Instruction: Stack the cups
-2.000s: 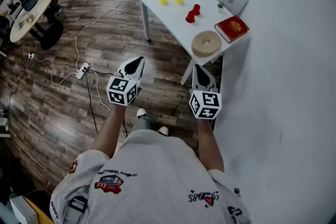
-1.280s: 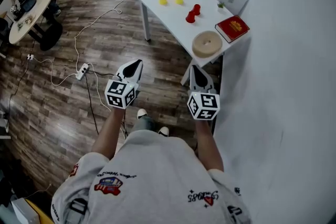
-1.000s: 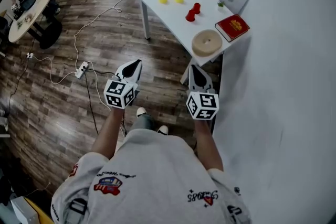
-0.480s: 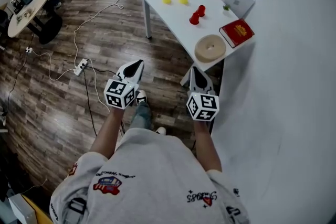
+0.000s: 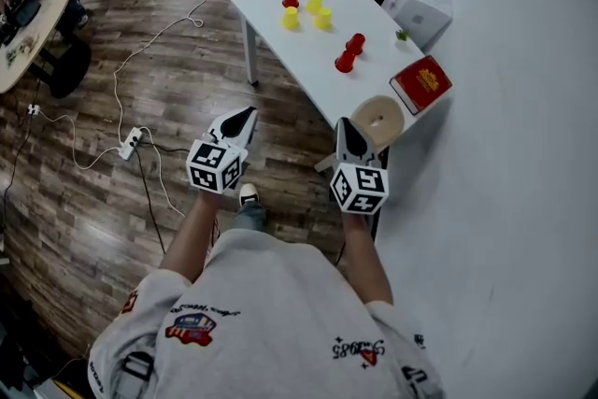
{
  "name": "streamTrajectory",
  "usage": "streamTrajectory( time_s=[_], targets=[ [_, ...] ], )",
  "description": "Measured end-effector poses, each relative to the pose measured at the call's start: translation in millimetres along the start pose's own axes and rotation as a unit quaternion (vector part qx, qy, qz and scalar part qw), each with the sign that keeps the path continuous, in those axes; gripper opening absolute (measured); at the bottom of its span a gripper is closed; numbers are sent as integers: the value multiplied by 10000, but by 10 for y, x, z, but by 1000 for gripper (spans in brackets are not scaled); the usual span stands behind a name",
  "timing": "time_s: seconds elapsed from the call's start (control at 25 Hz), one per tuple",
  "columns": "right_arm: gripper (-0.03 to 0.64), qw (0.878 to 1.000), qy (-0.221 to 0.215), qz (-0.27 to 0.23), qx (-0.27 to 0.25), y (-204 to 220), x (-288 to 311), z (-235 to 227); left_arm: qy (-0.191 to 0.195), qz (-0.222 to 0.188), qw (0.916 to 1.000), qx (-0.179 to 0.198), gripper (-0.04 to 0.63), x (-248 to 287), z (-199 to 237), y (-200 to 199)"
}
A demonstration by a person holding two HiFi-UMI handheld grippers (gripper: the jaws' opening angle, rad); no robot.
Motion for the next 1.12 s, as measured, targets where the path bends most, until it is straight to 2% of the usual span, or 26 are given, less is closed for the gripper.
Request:
streamTrajectory(
  time_s=[0.24, 0.44, 0.72, 0.92, 1.12],
  targets=[
    [-2, 9994, 334, -81, 39, -326, 838, 323, 277, 42, 9996, 65, 6, 269, 979, -385],
    [-2, 9984, 550, -105, 4, -472, 1275, 480, 406, 43, 9992, 16, 6, 414, 1569, -532],
    [-2, 9978, 665, 13, 18, -483, 1758, 518, 564, 166, 9982, -113, 6, 732, 1986, -542],
    [-2, 9978, 646, 40, 115, -419, 2202, 428, 592, 273, 9978, -67, 6, 1069, 2256, -562],
    [-2, 9979, 624, -69, 173, -552, 2769, 203, 589, 308, 9978, 37, 6, 1548, 2547, -709]
  ],
)
Point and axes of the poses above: the fingertips, and each gripper's own axes: x forward along the fingers, z to its left, y out of its underside, the point moved 7 cm from there along -x, backward along the fingers, and after that the axes turned 14 degrees about y, right-handed, at the moved point
